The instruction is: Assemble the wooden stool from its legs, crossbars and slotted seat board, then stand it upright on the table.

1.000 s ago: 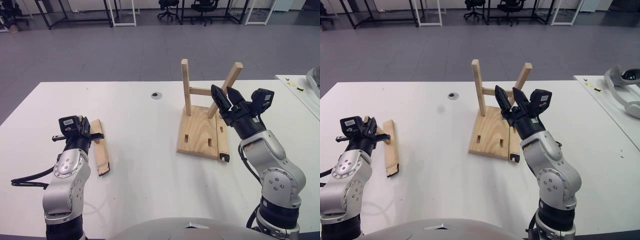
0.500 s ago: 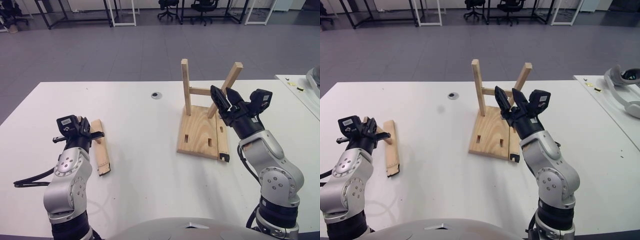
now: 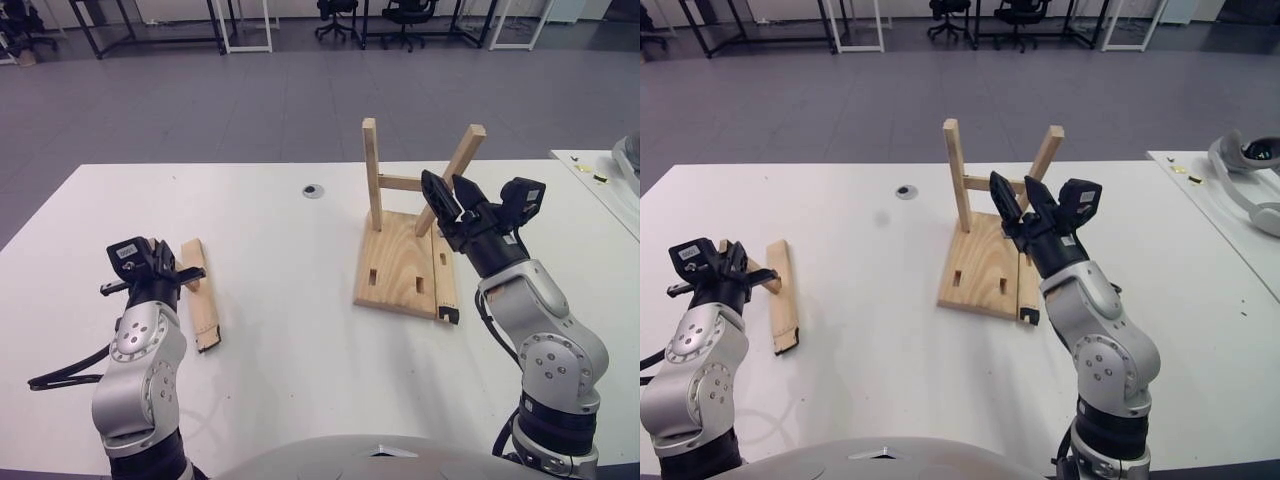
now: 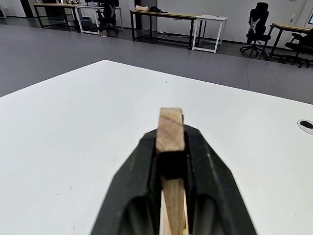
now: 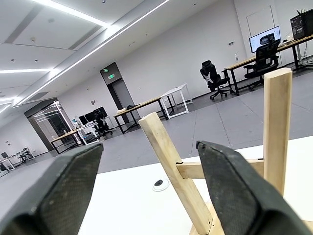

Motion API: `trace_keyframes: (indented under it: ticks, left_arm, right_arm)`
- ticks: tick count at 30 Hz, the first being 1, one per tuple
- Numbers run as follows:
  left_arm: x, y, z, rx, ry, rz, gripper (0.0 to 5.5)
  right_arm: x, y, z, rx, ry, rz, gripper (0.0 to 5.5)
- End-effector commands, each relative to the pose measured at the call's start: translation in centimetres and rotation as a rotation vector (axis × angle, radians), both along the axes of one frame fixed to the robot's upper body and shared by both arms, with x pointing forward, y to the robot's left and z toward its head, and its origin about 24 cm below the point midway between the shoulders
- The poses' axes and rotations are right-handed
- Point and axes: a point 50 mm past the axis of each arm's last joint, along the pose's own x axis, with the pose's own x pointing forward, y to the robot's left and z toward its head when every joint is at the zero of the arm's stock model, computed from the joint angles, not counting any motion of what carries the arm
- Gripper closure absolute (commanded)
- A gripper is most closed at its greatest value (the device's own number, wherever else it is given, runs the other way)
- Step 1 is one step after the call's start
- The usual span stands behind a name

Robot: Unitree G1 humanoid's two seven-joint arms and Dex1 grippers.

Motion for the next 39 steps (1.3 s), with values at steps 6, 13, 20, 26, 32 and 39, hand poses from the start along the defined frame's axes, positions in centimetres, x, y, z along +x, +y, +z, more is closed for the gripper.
trace_keyframes:
  ticks: [6, 13, 20, 26, 32, 39]
  left_arm:
    - [1.1, -0.5, -0.3, -0.014, 0.015, -0.032, 5.09]
    - [1.6, -0.4, 0.4, 0.011, -0.016, -0.037, 5.09]
    - [2.7, -0.2, 0.3, 0.003, -0.028, -0.019, 5.09]
    - [3.1, -0.3, -0.1, -0.001, -0.017, -0.014, 5.09]
    - [2.3, -0.8, 0.3, -0.001, -0.012, -0.008, 5.09]
    - [1.5, -0.9, 0.0, -0.001, 0.009, 0.011, 5.09]
  right_arm:
    - [0.1, 0.2, 0.3, 0.0, -0.006, 0.009, 1.94]
    - [0.1, 0.5, 0.4, 0.002, -0.01, 0.021, 1.94]
    - [0.2, 0.7, 0.3, 0.006, -0.011, 0.032, 1.94]
    - [0.3, 0.8, 0.4, 0.005, -0.012, 0.038, 1.94]
    - [0.1, 0.7, 0.3, 0.004, -0.01, 0.031, 1.94]
    - [0.1, 0.7, 0.3, 0.006, -0.01, 0.033, 1.94]
